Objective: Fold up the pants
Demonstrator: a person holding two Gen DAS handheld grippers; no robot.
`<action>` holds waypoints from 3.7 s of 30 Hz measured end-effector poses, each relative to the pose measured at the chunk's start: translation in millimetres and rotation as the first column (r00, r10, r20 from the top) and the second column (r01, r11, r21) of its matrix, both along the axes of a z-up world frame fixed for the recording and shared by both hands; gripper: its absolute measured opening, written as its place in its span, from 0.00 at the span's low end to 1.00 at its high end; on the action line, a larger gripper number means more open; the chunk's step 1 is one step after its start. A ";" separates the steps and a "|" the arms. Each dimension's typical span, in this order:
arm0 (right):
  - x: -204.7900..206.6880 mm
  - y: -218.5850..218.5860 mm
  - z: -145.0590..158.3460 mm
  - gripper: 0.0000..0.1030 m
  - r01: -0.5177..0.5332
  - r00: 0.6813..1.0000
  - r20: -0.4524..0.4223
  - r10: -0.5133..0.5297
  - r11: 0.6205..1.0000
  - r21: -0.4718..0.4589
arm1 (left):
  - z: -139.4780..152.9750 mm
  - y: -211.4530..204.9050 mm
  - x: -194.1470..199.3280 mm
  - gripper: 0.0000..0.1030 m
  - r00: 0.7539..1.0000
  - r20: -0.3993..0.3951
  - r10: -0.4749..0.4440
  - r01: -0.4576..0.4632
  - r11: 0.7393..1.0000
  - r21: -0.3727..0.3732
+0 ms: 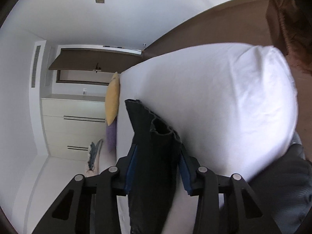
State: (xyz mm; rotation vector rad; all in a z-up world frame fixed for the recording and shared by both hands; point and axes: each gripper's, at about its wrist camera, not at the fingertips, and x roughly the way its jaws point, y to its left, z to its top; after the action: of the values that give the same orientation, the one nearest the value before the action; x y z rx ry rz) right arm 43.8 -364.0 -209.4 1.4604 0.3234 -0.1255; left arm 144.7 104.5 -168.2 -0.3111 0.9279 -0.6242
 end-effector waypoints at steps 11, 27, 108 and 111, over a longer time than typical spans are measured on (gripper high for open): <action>18.0 -4.0 -18.8 0.11 0.002 0.998 0.057 -0.004 0.999 0.036 | 0.9 -0.8 -0.6 0.23 1.000 -0.008 -0.001 0.001 1.000 0.006; 97.1 260.8 92.5 0.11 -0.494 0.863 -0.457 0.215 0.166 -0.854 | 3.8 1.4 -0.8 0.25 0.996 -0.064 0.061 -0.065 0.996 -0.062; 61.0 436.0 48.5 0.39 -0.515 0.609 -0.638 0.471 -0.377 -0.770 | 17.8 25.1 114.1 0.14 0.972 -0.222 -0.071 0.081 0.996 0.038; 51.7 406.1 58.7 0.48 -0.563 0.561 -0.610 0.559 -0.281 -0.777 | 36.7 36.0 108.5 0.14 0.989 -0.145 0.015 0.009 0.986 0.166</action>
State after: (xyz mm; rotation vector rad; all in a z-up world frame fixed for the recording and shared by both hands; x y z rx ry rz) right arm 95.4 42.1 -150.7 -0.3021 0.7522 0.4392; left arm 253.2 140.5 -131.5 -0.2103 1.1135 -0.5218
